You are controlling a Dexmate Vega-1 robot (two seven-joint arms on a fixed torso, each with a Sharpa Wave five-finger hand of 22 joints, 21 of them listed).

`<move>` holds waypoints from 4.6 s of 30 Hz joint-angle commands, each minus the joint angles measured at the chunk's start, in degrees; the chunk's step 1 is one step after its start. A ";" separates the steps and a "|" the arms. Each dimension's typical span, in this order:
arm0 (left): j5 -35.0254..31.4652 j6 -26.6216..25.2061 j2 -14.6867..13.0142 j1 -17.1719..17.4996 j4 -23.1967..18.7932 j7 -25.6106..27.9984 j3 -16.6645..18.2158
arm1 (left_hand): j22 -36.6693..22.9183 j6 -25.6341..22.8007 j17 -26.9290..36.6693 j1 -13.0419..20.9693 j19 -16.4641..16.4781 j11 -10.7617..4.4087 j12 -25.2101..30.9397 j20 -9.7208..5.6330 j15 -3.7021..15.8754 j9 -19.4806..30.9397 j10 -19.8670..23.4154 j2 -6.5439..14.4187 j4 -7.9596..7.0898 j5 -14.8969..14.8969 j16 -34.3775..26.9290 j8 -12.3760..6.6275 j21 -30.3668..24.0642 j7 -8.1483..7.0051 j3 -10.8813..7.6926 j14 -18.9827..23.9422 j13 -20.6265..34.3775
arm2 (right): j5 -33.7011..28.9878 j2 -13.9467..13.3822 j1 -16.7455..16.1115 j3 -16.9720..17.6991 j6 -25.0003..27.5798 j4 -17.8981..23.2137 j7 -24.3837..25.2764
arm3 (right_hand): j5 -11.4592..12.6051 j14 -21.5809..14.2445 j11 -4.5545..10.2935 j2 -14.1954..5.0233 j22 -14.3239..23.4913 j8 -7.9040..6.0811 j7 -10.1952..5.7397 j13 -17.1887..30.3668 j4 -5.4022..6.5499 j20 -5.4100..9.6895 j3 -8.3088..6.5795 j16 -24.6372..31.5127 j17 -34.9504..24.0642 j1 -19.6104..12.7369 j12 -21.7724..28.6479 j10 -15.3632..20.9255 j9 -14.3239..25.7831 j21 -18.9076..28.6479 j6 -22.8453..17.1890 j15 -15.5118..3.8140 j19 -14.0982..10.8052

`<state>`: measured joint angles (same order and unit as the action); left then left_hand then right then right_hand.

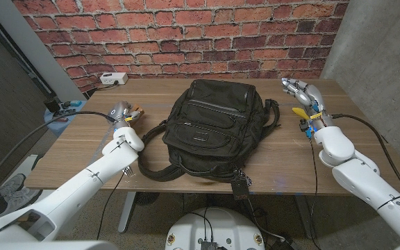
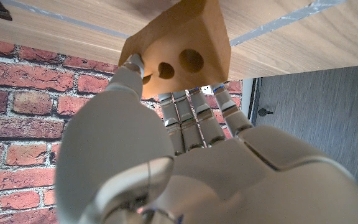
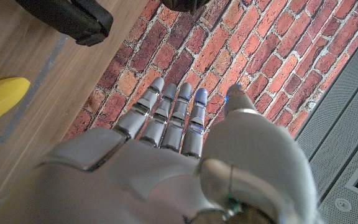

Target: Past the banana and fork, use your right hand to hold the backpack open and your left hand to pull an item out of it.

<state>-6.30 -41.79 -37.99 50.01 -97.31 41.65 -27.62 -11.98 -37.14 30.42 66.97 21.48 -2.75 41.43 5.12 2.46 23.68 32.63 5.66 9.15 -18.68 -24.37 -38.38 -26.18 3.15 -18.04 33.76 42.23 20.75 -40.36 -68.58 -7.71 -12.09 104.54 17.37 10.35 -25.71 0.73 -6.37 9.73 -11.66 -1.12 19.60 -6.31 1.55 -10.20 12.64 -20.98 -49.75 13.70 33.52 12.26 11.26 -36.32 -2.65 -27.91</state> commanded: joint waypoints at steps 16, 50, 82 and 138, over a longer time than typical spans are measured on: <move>1.09 -2.00 -0.09 -1.35 1.28 -1.09 -0.82 | -0.14 5.64 -0.49 -2.16 -2.38 1.88 -6.18 0.12 -0.83 -2.75 -6.31 -0.11 -0.75 0.23 1.14 4.85 0.43 -1.69 -1.09 -3.19 -3.63 | 2.06 0.67 0.73 -0.41 -1.75 -3.79 -0.43 | 0.27 0.18 -0.10 -0.19 0.30 -0.22 -0.26 0.03 -0.33 0.07 -0.15 0.03 0.13 0.24 -0.45 -0.13 0.08 0.25 -0.07 -2.69 -0.14; 5.08 -7.92 -3.51 3.65 -11.00 -3.52 3.11 | -0.36 16.48 -5.41 -11.19 -9.39 7.07 -19.01 3.15 -7.72 -7.95 -19.97 -1.52 -2.47 2.86 8.84 14.14 2.56 0.66 -0.30 -17.11 -10.35 | 5.24 2.33 2.21 -1.65 -5.02 -8.87 -2.13 | 0.23 0.94 -0.81 -0.55 0.39 0.03 0.10 -0.47 -0.09 0.20 0.23 0.08 0.43 1.73 -1.41 -1.54 -0.04 0.52 0.95 -2.30 -0.93; 13.33 18.04 -0.59 11.28 -8.77 -2.10 10.84 | 0.56 16.20 -10.06 -20.82 -6.46 5.84 -22.69 0.06 -7.19 -9.86 -19.99 4.59 -7.91 2.95 11.53 17.25 1.44 1.60 -0.54 -17.85 -14.79 | 6.63 5.07 2.90 -3.38 -7.62 -12.10 -1.59 | 0.47 1.79 -0.85 -1.28 0.43 0.39 0.46 -1.04 -0.19 0.22 0.12 0.05 0.64 2.31 -1.99 -2.58 -0.20 0.46 2.36 -1.93 -0.86; 28.21 47.54 1.49 8.48 6.29 -19.45 11.81 | 1.13 22.14 -14.79 -28.89 -6.62 6.96 -27.78 -0.59 -8.48 -12.37 -21.67 5.79 -15.43 4.48 13.73 24.98 1.85 1.70 -8.38 -21.57 -20.93 | 12.00 11.94 11.53 -8.08 -13.87 -25.42 -8.36 | 0.47 6.76 -1.85 -4.39 0.47 0.99 1.74 -3.28 7.65 0.54 -0.51 -1.36 1.46 14.36 -3.08 -8.61 -0.40 -0.32 8.42 0.09 1.54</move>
<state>18.24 -0.38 -37.01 59.42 -93.48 27.89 -15.08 -10.86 -15.52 15.68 38.72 15.02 4.40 13.86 4.60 -5.83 11.18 11.33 11.45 -5.85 -14.36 -10.69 -13.85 -24.50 4.93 -26.09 12.57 21.36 31.66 -29.69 -59.39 -14.71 -24.34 83.69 11.03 10.62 -19.34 -1.13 -10.58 9.99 -10.98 0.60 16.22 0.81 2.12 -10.52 11.43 -19.39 -36.19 10.99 25.50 11.72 11.20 -28.40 -2.42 -26.81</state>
